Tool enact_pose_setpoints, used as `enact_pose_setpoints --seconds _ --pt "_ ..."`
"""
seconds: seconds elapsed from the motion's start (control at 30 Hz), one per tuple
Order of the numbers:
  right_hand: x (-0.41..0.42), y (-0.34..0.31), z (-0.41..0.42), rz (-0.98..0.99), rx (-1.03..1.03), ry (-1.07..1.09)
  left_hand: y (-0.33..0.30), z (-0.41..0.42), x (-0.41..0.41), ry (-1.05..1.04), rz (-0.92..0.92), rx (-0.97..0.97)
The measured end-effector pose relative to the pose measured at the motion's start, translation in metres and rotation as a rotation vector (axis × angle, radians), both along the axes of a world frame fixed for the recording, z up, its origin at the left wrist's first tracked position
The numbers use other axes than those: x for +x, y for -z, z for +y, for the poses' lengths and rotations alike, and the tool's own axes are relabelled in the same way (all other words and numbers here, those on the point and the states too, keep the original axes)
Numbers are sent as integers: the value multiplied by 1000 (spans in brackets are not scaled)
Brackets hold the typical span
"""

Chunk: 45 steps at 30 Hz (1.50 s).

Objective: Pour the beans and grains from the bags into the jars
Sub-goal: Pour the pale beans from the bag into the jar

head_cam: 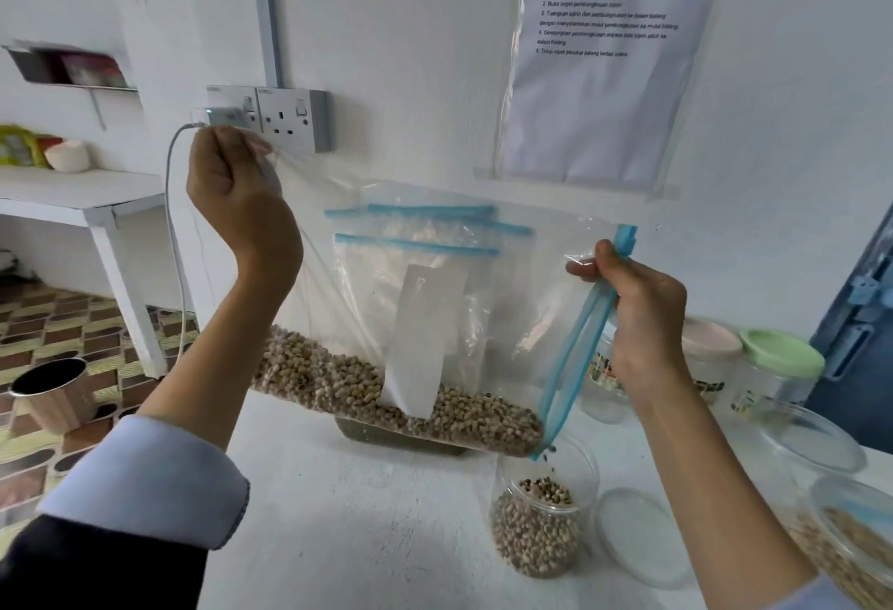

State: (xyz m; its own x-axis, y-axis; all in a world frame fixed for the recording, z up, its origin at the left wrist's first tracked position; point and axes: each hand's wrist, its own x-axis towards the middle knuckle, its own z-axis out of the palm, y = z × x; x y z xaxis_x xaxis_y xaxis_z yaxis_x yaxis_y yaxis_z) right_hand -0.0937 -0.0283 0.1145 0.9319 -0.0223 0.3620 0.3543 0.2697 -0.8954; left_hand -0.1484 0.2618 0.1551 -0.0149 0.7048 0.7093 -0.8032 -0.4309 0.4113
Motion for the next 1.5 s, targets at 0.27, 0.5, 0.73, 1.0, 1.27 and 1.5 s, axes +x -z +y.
enact_pose_setpoints --seconds 0.27,0.5,0.73,1.0,1.27,1.5 --pt "-3 3 1 -4 -25 -35 1 -3 -3 -7 10 7" --pt "-6 3 -7 -10 -18 -9 -1 -8 -4 27 3 6" --pt "-10 2 -9 -23 -12 0 -3 -16 -1 51 13 12" --pt "-10 0 -11 -24 -29 -5 -7 -14 -4 21 -1 -4" --pt "-9 4 2 -14 -20 -21 -10 -11 -7 18 -8 32" --pt "-7 2 2 -23 -31 -6 -11 -11 -9 25 -20 38"
